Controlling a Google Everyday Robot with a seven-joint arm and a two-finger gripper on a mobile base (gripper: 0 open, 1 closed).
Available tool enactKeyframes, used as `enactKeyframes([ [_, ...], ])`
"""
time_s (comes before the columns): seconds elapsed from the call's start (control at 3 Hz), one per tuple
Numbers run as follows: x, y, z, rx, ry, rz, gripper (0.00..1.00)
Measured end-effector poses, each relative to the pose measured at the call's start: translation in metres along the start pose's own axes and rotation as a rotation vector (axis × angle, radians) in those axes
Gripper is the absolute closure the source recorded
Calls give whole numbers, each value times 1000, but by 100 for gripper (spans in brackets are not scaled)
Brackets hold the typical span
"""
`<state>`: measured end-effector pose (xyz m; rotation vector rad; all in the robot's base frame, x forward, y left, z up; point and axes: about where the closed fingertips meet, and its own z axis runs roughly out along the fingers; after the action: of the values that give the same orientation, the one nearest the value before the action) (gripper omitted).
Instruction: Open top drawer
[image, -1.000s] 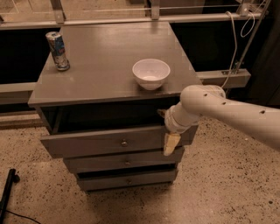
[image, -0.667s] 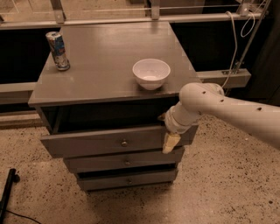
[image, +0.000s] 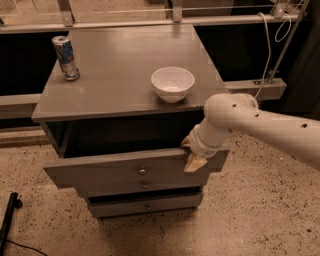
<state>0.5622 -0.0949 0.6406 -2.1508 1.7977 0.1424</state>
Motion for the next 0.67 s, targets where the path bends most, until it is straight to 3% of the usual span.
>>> enactKeyframes([
  [0.33, 0, -2, -1, 0, 0, 0, 48],
  [0.67, 0, -2, -1, 0, 0, 0, 21],
])
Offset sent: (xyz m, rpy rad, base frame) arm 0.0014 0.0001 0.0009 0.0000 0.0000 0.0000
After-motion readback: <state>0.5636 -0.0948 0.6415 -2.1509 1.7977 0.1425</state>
